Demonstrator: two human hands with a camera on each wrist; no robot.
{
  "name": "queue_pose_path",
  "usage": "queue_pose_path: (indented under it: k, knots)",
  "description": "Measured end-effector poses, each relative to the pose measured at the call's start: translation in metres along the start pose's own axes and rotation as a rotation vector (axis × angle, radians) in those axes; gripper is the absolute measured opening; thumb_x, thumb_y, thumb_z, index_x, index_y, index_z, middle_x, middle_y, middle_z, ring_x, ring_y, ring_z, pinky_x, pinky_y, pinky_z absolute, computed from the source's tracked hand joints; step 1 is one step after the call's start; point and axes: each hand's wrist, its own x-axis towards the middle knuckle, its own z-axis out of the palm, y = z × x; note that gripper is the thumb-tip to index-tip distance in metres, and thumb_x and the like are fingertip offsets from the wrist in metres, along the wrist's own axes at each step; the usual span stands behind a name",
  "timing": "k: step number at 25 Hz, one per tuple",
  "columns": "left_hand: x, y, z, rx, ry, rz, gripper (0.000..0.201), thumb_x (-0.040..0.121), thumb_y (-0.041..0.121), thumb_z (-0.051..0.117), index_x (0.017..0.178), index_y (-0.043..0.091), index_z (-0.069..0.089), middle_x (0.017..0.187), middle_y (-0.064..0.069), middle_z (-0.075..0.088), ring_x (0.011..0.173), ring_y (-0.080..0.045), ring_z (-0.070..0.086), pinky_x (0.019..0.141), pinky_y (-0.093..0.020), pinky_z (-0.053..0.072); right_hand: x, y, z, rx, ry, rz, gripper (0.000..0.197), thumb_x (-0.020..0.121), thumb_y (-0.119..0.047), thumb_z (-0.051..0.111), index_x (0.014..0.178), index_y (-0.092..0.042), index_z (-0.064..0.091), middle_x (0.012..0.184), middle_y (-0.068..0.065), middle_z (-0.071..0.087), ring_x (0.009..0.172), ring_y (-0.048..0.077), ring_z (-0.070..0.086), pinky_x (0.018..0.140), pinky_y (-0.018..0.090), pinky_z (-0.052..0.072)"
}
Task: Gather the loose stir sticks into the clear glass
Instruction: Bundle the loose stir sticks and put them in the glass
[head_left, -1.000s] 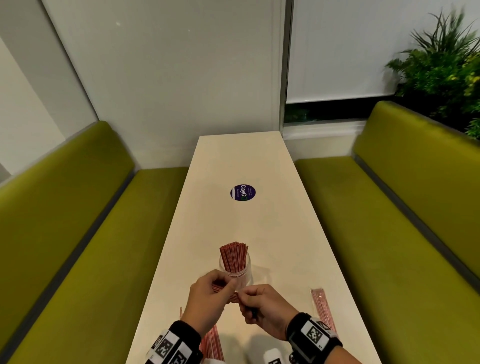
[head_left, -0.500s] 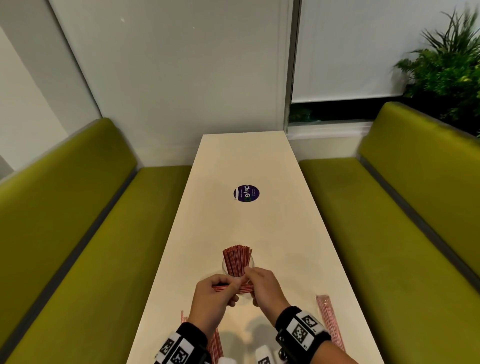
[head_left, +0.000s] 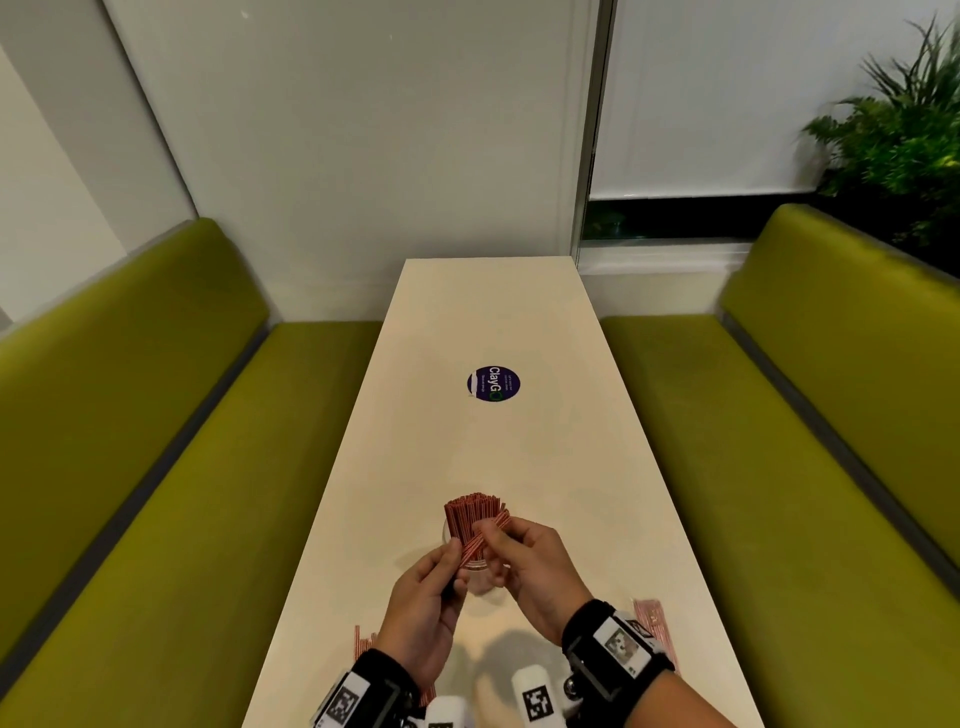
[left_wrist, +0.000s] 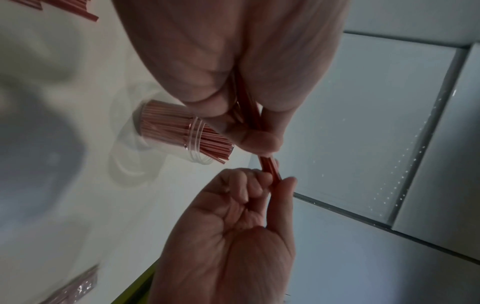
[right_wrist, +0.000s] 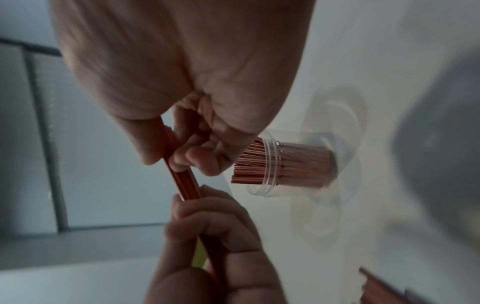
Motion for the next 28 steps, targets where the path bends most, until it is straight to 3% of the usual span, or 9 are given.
queue_pose_path:
  k: [4,8,10,12,13,15,19,24,28]
  knots:
    - [0.005,-0.001,0.000,0.048,-0.038,0.017,0.025,0.090,0.019,0.063,0.105,-0.001,0.066,0.076,-0.009,0.070,0.057,-0.011,0.061,0.052,-0.020,0.054,0.009,-0.004,0.003,-0.358,0.018,-0.117,0.028,0.096,-0.024,0.063,0.070,-0.016,0.068,0.058,0.001,0.057,0.052,0.015,0.048,0.051,0.024,0.041]
    - [0.020,0.004,-0.019,0.489,0.126,0.163,0.016,0.096,0.023,0.060,0.101,0.010,0.068,0.102,-0.010,0.072,0.087,-0.019,0.063,0.070,-0.034,0.050,0.027,-0.016,-0.011,-0.382,0.111,-0.187,0.027,0.097,-0.023,0.062,0.073,-0.010,0.067,0.059,0.000,0.055,0.051,0.011,0.045,0.053,0.026,0.040]
    - [0.028,0.004,-0.029,0.671,0.199,0.241,0.010,0.095,0.021,0.063,0.104,0.020,0.066,0.115,-0.004,0.068,0.098,-0.017,0.062,0.080,-0.035,0.053,0.040,-0.019,-0.019,-0.570,0.199,-0.229,0.029,0.095,-0.029,0.063,0.073,-0.011,0.067,0.061,0.002,0.061,0.055,0.009,0.050,0.058,0.033,0.044]
    - [0.034,0.000,-0.035,0.843,0.162,0.280,0.026,0.091,0.024,0.070,0.115,0.027,0.061,0.124,0.007,0.061,0.108,-0.015,0.059,0.089,-0.035,0.051,0.048,-0.018,-0.017,-0.798,0.173,-0.201,0.031,0.096,-0.034,0.061,0.075,-0.012,0.068,0.067,0.003,0.068,0.060,0.007,0.057,0.062,0.030,0.049]
    - [0.036,-0.003,-0.035,0.914,0.133,0.282,0.038,0.088,0.026,0.072,0.123,0.029,0.058,0.126,0.011,0.058,0.111,-0.014,0.057,0.089,-0.032,0.049,0.050,-0.016,-0.012,-0.897,0.126,-0.169,0.031,0.097,-0.034,0.059,0.075,-0.013,0.066,0.066,-0.001,0.066,0.058,0.004,0.057,0.057,0.020,0.047]
    - [0.039,-0.008,-0.032,1.000,0.080,0.285,0.053,0.085,0.024,0.075,0.132,0.029,0.052,0.128,0.014,0.052,0.115,-0.012,0.054,0.087,-0.026,0.045,0.055,-0.011,0.000,-1.053,0.057,-0.148,0.030,0.098,-0.032,0.055,0.072,-0.018,0.060,0.062,-0.009,0.057,0.053,-0.001,0.049,0.048,0.011,0.037]
    - [0.044,-0.011,-0.032,1.060,0.063,0.337,0.049,0.088,0.020,0.071,0.128,0.036,0.050,0.129,0.015,0.050,0.114,-0.008,0.053,0.089,-0.028,0.051,0.067,-0.008,0.004,-1.139,0.090,-0.138,0.035,0.098,-0.031,0.053,0.066,-0.019,0.052,0.061,-0.007,0.053,0.050,0.005,0.045,0.045,0.015,0.032]
    - [0.046,-0.012,-0.039,1.132,0.075,0.386,0.043,0.091,0.020,0.067,0.124,0.041,0.050,0.124,0.017,0.053,0.113,-0.006,0.054,0.094,-0.033,0.053,0.066,0.000,0.003,-1.213,0.041,-0.092,0.029,0.093,-0.033,0.061,0.071,-0.013,0.062,0.060,-0.005,0.053,0.052,0.009,0.048,0.046,0.016,0.032]
    - [0.048,-0.013,-0.040,1.153,0.071,0.395,0.038,0.090,0.023,0.068,0.119,0.042,0.053,0.119,0.021,0.053,0.114,-0.007,0.056,0.091,-0.037,0.055,0.064,-0.005,0.004,-1.293,0.051,-0.092,0.047,0.081,-0.039,0.075,0.047,-0.020,0.048,0.049,-0.004,0.045,0.044,0.009,0.040,0.043,0.018,0.027]
